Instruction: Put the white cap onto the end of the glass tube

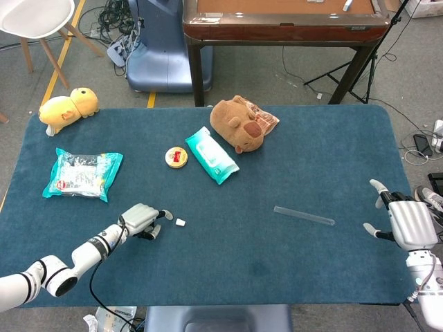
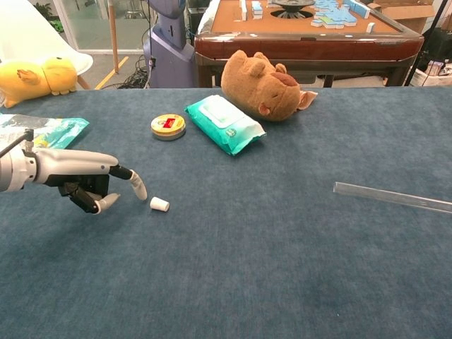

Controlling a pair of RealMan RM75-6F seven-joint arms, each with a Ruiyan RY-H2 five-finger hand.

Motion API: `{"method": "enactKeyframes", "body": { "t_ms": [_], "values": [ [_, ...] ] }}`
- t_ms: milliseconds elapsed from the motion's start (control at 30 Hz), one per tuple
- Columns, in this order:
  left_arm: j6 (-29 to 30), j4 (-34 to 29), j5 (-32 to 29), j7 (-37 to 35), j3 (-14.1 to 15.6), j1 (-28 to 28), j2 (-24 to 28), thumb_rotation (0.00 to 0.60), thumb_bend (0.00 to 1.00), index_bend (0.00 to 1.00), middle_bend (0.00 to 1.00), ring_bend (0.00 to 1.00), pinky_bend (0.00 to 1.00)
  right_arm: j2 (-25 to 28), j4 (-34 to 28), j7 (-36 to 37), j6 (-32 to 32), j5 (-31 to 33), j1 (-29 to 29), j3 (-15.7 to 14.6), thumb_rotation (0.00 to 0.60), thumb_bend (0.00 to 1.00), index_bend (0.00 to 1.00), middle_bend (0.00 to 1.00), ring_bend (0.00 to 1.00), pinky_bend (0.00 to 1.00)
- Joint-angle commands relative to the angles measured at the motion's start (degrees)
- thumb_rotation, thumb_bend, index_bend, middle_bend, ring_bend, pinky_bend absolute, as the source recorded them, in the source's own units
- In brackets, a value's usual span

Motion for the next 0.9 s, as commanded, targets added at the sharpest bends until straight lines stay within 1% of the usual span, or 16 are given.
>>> {"method": "enactKeyframes", "body": {
  "t_ms": [33, 233, 467, 900],
  "values": [
    [0.1, -0.1, 0.2, -0.6, 0.3, -0.2, -0.1, 0.503, 0.65, 0.23, 1.0, 1.0, 1.0, 0.0, 0.0, -0.1, 0.0, 0.1, 0.0, 0.0, 0.6, 0.09, 0.16, 0.49, 0.38, 0.46],
    [0.2, -0.4, 0.8, -1.2, 0.7, -0.8, -0.5, 0.512, 0.65, 0.23, 1.0, 1.0, 1.0, -0.1, 0.0, 0.0, 0.1, 0.2, -0.1, -0.1, 0.6, 0.09, 0.16, 0.49, 0.38, 0.46],
    [0.7, -0.7, 0.8, -1.3, 0.6, -1.5, -1.0, 0.526, 0.65, 0.23, 1.0, 1.0, 1.0, -0.1, 0.2, 0.4, 0.5, 0.2, -0.4, -0.2, 0.6, 0.09, 0.16, 0.49, 0.38, 0.46],
    [1.3, -4.9, 0.0, 1.8, 0.4, -2.4, 0.5, 0.532, 0.64, 0.23, 1.0, 1.0, 1.0, 0.0, 0.8, 1.5, 1.1, 0.0, -1.2, -0.7, 0.6, 0.09, 0.16, 0.49, 0.38, 0.46]
  ]
}}
